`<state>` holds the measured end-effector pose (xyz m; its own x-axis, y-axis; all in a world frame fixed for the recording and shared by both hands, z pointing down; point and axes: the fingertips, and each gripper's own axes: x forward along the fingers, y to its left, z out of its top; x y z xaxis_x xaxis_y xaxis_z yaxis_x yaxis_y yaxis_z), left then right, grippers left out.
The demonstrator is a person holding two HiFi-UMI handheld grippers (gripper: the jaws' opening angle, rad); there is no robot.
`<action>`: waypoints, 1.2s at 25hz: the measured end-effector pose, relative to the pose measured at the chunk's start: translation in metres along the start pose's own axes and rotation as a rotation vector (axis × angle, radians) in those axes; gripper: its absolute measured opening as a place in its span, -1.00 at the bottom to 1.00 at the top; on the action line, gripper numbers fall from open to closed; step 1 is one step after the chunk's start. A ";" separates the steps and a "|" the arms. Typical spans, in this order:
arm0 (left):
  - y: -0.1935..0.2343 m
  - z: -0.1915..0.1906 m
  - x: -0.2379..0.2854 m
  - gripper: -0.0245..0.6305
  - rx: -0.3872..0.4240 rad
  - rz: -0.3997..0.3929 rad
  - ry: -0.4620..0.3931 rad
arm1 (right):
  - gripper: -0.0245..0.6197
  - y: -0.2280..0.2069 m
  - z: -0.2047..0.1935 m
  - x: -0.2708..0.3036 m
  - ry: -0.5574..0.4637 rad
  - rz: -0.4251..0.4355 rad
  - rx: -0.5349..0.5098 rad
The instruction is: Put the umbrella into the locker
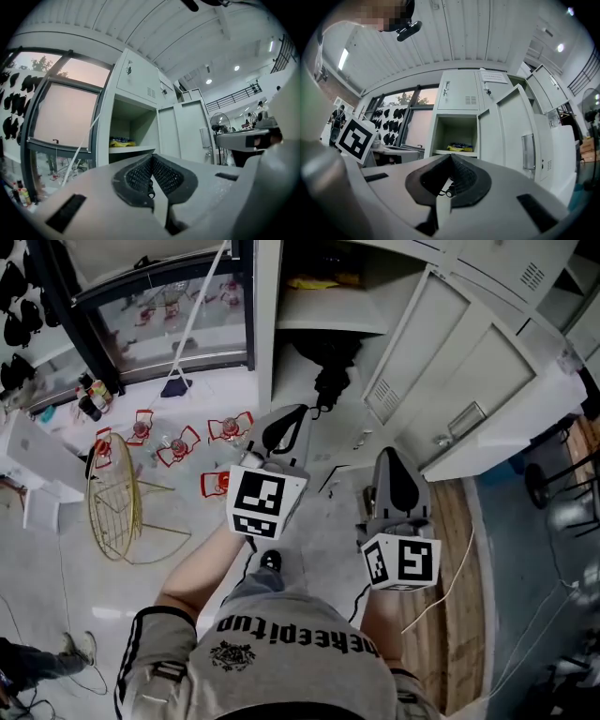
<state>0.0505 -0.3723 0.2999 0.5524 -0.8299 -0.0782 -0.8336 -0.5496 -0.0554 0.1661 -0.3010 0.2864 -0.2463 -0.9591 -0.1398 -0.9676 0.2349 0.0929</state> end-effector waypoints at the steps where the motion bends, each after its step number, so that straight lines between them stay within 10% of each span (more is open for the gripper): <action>1: -0.002 0.004 -0.006 -0.92 0.007 0.000 -0.016 | -0.92 0.000 0.001 -0.003 -0.003 0.000 0.000; 30: -0.056 0.028 -0.094 -0.92 -0.060 0.006 -0.143 | -0.92 0.003 0.022 -0.081 -0.049 -0.010 -0.019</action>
<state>0.0454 -0.2603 0.2821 0.5387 -0.8133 -0.2198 -0.8331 -0.5531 0.0047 0.1817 -0.2193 0.2760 -0.2393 -0.9524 -0.1891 -0.9689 0.2217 0.1094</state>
